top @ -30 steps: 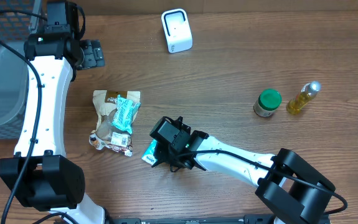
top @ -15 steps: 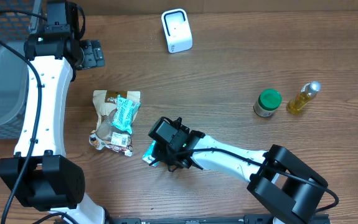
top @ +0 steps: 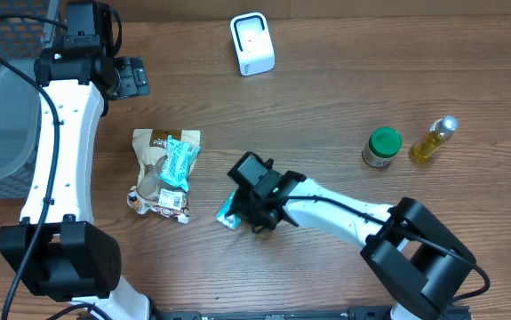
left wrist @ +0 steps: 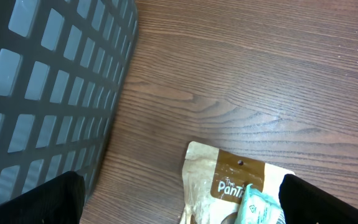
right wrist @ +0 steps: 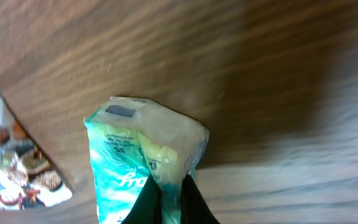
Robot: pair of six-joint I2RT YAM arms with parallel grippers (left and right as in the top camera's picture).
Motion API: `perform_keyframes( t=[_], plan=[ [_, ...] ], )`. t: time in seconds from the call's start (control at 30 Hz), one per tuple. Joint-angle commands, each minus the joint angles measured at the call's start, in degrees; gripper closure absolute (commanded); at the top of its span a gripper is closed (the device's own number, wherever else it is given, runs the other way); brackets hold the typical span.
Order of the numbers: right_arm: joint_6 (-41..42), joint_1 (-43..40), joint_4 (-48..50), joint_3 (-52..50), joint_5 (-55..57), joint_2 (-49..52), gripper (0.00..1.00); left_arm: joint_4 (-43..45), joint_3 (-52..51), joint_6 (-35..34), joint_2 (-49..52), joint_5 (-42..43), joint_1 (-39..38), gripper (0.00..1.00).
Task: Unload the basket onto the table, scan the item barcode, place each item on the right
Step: 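Lower the right gripper and close it on the teal-and-white pack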
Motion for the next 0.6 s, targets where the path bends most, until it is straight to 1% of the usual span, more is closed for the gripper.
perform_keyframes(
  t=[0.0, 0.33, 0.57],
  plan=[
    [-0.22, -3.78, -2.45, -1.29, 4.63, 1.84, 0.96, 0.07, 1.05, 0.81, -0.87, -0.39, -0.13, 0.01],
    [-0.46, -11.58, -3.06, -1.29, 4.70, 1.84, 0.96, 0.09, 1.05, 0.81, -0.87, -0.39, -0.13, 0.00],
    [-0.46, -12.83, -3.10, -1.29, 4.68, 1.84, 0.96, 0.07, 1.05, 0.79, -0.87, -0.39, -0.13, 0.01]
  ],
)
